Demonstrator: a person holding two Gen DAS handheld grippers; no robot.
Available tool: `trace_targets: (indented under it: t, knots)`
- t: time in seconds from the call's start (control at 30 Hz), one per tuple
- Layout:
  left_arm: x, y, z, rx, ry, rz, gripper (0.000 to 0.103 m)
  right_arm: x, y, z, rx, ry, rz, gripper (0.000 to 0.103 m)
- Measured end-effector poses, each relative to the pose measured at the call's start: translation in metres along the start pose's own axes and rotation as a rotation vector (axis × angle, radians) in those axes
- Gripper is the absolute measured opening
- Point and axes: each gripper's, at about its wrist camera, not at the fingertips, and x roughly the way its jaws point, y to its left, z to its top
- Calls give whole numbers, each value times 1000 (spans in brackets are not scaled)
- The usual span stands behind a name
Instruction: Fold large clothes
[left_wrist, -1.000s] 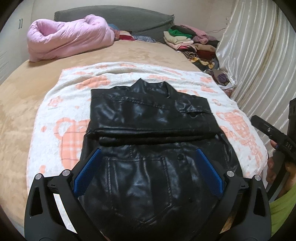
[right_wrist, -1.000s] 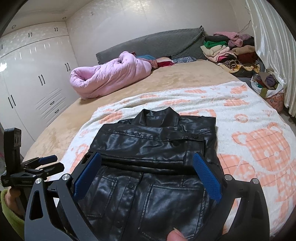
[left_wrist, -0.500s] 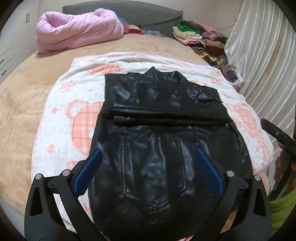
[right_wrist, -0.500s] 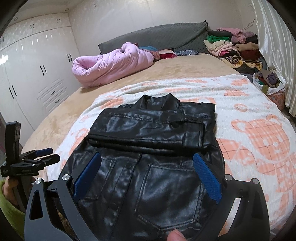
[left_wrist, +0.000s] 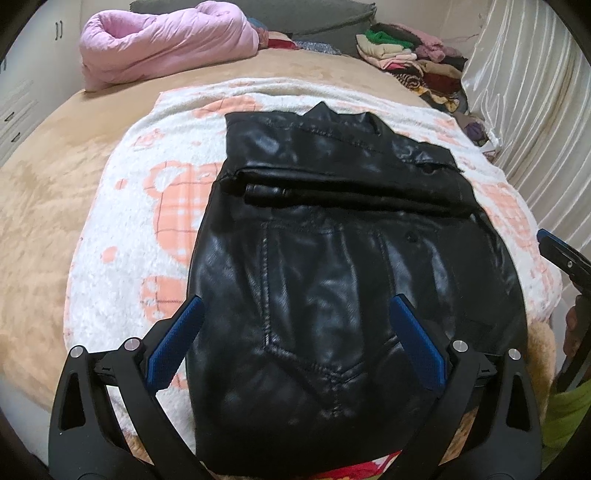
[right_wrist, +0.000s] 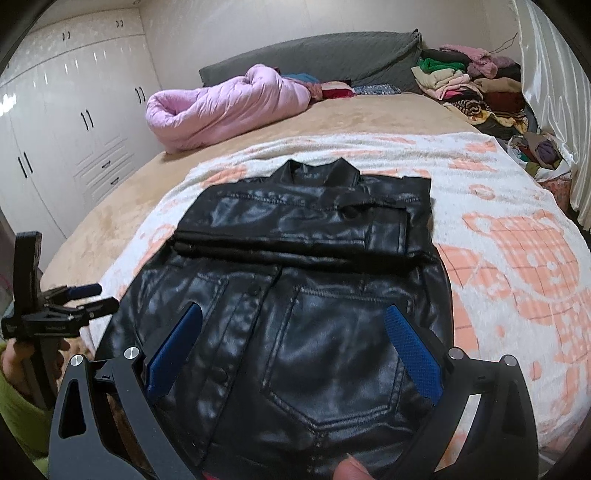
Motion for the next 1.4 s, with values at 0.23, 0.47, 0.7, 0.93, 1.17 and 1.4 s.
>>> trace_targets:
  t: [0.23, 0.47, 0.7, 0.93, 1.17, 1.4]
  knots:
    - [9, 5, -14, 1, 36, 21, 94, 5, -15, -25, 13, 58, -34, 99]
    - [14, 11, -22, -11, 60, 26, 94, 5, -33, -47, 33, 106, -74, 99]
    - [21, 22, -30, -32, 99, 12, 94, 5, -50, -67, 56, 153, -111, 99]
    - [21, 39, -43, -54, 132, -36, 93, 1, -69, -80, 90, 175, -139, 99]
    - [16, 45, -51, -50, 151, -47, 83, -1, -79, -88, 84, 218, -158, 99]
    - [17, 58, -64, -100, 198, -75, 83, 12, -83, -109, 105, 352, -56, 99]
